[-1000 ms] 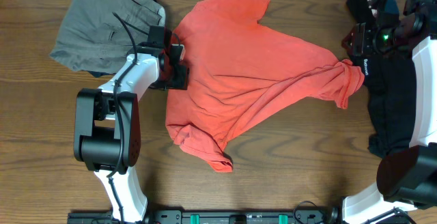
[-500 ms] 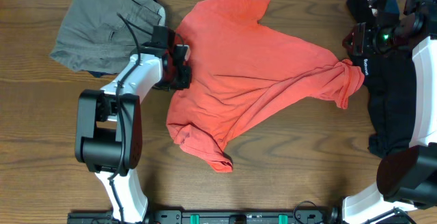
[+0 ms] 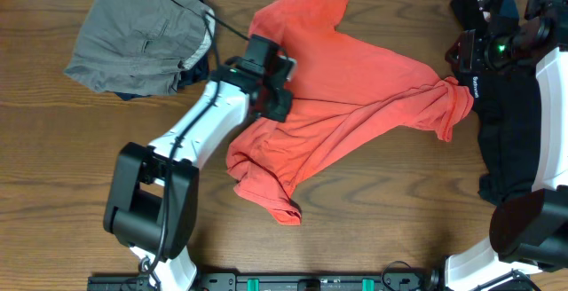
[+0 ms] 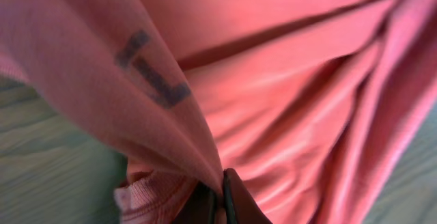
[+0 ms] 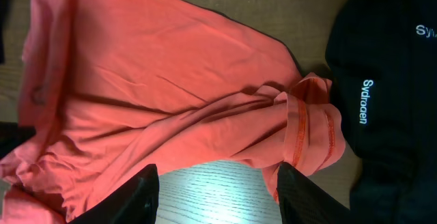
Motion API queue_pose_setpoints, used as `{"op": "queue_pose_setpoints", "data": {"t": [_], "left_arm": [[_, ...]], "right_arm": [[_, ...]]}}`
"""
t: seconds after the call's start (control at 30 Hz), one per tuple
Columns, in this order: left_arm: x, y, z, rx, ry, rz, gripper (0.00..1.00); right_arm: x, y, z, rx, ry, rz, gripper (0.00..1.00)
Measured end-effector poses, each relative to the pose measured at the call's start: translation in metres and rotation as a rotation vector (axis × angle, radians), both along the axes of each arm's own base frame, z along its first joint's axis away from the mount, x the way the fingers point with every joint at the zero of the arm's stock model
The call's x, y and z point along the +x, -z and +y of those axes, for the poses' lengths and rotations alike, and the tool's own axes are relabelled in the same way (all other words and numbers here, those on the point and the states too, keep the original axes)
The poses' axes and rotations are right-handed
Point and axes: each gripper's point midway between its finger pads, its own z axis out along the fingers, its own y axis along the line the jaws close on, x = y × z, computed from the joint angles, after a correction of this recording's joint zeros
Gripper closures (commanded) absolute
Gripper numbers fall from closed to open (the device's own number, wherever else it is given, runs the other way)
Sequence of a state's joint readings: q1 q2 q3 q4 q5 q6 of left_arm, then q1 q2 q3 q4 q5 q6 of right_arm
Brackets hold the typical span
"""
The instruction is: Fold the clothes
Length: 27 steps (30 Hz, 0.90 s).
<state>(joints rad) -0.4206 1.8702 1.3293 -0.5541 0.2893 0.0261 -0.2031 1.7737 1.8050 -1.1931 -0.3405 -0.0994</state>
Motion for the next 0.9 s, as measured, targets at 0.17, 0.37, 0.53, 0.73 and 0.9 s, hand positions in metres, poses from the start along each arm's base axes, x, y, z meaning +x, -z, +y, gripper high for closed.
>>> {"op": "queue_pose_setpoints", "data": {"t": [0.17, 0.37, 0.53, 0.73, 0.9], "left_arm": [[-0.011, -0.001, -0.025, -0.001, 0.065, -0.019, 0.38], [-0.01, 0.002, -0.022, 0.064, 0.054, -0.043, 0.21], [0.018, -0.006, 0.014, 0.093, -0.05, -0.065, 0.18], [0.083, -0.038, 0.075, 0.061, -0.232, -0.21, 0.17], [0.105, -0.03, 0.111, 0.069, -0.316, -0.24, 0.17]], "right_arm": [[-0.001, 0.0, 0.001, 0.001, -0.001, 0.004, 0.45], [-0.001, 0.001, 0.004, 0.001, -0.009, 0.007, 0.45], [-0.001, 0.001, 0.004, 0.001, -0.009, 0.007, 0.45], [-0.001, 0.001, 0.004, 0.002, -0.007, 0.007, 0.45], [-0.001, 0.0, 0.004, 0.003, -0.005, 0.006, 0.46]]}}
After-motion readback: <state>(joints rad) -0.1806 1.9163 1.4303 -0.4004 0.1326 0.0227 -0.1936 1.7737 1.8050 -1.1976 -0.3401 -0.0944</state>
